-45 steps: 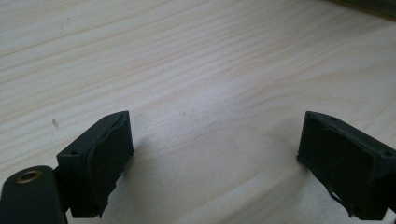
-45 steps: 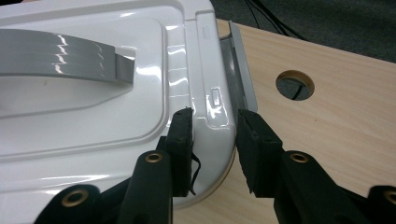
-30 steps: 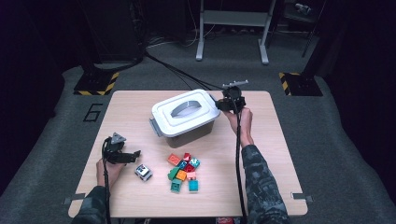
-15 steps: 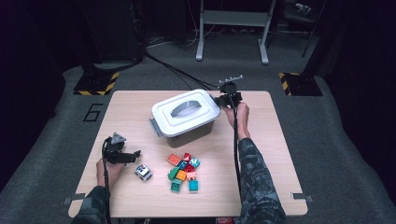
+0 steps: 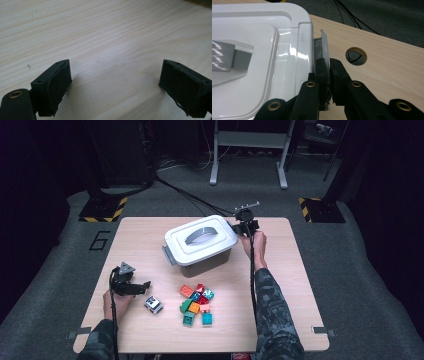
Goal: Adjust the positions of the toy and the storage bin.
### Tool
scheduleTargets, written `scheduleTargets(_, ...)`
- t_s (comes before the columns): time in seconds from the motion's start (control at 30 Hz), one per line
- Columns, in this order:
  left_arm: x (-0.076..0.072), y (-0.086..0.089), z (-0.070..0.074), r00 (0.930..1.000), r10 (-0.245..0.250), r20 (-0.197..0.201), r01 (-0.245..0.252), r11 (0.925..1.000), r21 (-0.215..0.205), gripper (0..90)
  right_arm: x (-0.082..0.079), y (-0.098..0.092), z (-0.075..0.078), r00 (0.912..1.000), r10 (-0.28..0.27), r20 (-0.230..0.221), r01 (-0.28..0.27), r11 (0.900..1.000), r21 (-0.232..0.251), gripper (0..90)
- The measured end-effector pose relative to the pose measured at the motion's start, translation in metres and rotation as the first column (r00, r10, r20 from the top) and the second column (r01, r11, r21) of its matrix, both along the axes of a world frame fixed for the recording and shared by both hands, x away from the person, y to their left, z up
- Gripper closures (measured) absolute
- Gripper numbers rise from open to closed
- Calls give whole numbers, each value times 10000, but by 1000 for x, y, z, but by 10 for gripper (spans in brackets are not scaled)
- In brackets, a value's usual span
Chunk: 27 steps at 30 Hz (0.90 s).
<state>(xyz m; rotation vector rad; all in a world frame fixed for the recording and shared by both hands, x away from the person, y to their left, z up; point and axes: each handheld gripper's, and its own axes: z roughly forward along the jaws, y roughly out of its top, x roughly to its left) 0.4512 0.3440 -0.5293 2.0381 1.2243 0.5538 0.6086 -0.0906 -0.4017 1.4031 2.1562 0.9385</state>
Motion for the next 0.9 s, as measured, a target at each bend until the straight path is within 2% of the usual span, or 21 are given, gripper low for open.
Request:
scheduleTargets(0.17,0,0,0,10000,-7,-5,7,10000,15,102,-8,-14,-1,9989,-459,-32,459,9986,267,855)
scheduleTargets(0.37,0,0,0,10000,-32,16,32,10000,44,102,-26,-32,-1,9962,-845,-221,859,9936,740,849)
scheduleTargets(0.7,0,0,0,10000,-20,14,20,10000,63,102,-60,-48,-2,9940,-965,-515,1028,9853,1367,829)
scheduleTargets(0.9,0,0,0,10000,-12,36,12,10000,43,102,-78,-54,-4,9933,-1055,-472,1113,9830,1463,817)
